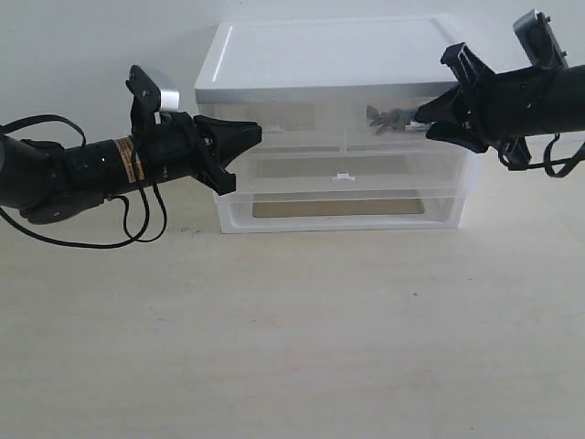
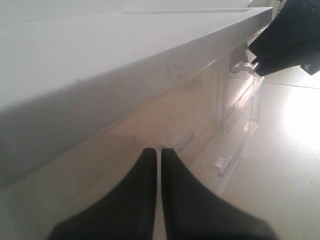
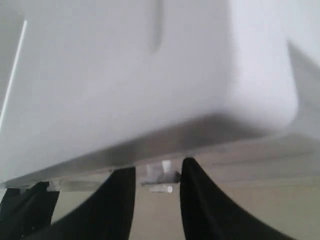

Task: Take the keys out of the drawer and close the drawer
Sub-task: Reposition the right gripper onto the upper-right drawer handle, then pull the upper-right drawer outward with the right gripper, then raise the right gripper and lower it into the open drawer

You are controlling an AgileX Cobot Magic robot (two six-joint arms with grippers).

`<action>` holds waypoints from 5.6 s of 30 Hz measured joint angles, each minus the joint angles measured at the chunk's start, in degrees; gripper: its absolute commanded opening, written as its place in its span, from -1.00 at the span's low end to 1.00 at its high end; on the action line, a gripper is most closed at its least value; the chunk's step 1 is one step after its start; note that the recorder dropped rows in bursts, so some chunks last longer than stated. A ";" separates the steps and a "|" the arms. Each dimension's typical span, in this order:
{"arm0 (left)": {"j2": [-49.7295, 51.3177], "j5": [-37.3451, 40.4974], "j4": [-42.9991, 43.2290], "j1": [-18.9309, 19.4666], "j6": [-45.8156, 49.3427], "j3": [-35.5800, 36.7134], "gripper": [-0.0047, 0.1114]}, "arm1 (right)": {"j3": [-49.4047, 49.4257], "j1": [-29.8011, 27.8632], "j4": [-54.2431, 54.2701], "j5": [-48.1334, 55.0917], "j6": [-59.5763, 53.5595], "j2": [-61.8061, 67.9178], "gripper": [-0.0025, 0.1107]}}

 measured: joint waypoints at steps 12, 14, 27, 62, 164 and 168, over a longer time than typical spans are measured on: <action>0.00 0.00 0.00 0.00 -0.09 0.00 -0.84 | 0.37 0.02 7.36 4.83 -9.73 3.31 -0.48; 0.00 0.00 0.00 0.00 -0.09 0.00 -0.84 | 0.37 0.13 7.59 4.83 -11.31 3.31 -0.48; 0.00 0.00 0.00 0.00 -0.09 0.00 -0.84 | 0.51 -0.12 8.53 7.17 -16.58 3.88 -0.96; 0.00 0.00 0.00 0.00 -0.83 0.00 -0.84 | 29.65 0.12 7.56 8.42 -28.21 -17.20 -0.96; 0.00 0.34 0.00 -0.12 -1.22 0.00 -0.84 | -20.66 23.81 -92.10 17.31 35.31 -2.32 0.16; 0.00 0.34 0.00 -0.12 -1.22 0.00 -0.84 | -20.75 23.81 -92.23 17.36 35.29 -0.28 0.16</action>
